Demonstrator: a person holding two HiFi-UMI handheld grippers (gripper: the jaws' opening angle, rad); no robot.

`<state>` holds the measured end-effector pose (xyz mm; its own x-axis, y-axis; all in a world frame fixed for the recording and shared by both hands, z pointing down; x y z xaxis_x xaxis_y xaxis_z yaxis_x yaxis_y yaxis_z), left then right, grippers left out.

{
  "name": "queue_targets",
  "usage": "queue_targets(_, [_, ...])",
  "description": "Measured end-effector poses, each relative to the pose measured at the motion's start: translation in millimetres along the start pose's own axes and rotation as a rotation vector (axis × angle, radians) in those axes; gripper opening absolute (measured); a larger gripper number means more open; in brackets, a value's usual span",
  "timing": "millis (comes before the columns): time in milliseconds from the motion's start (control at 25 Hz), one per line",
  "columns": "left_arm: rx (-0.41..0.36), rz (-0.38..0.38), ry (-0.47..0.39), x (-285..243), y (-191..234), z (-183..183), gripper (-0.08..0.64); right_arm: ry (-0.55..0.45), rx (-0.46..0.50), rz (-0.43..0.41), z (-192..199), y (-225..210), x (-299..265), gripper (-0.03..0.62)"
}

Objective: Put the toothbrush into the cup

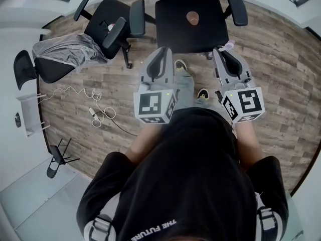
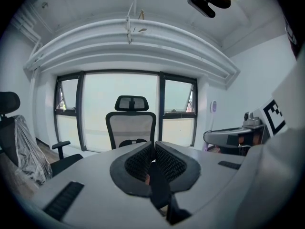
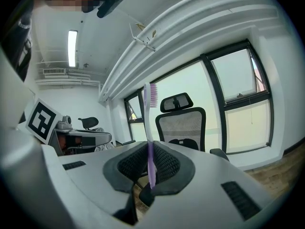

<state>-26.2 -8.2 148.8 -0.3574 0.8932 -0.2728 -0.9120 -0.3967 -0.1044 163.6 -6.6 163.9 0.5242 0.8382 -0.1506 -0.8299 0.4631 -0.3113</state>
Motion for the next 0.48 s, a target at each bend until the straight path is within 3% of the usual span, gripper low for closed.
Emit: queue_targets(480, [0.037, 0.037, 0.006, -100.2, 67.8, -6.0, 0.041, 0.037, 0.021, 0.032, -20.7, -29.5, -104.5, 0.044])
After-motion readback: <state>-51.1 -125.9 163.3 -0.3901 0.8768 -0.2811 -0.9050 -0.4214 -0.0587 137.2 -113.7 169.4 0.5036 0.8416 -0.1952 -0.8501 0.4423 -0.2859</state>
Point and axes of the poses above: the fingertips, and each gripper's own axes: x backward along the fingers, y to its left, z out of its underside, the point moved 6 cm from there along x, backward along the fingers, and after that the axes turned 7 degrees about -x, right-handed, at the moved point
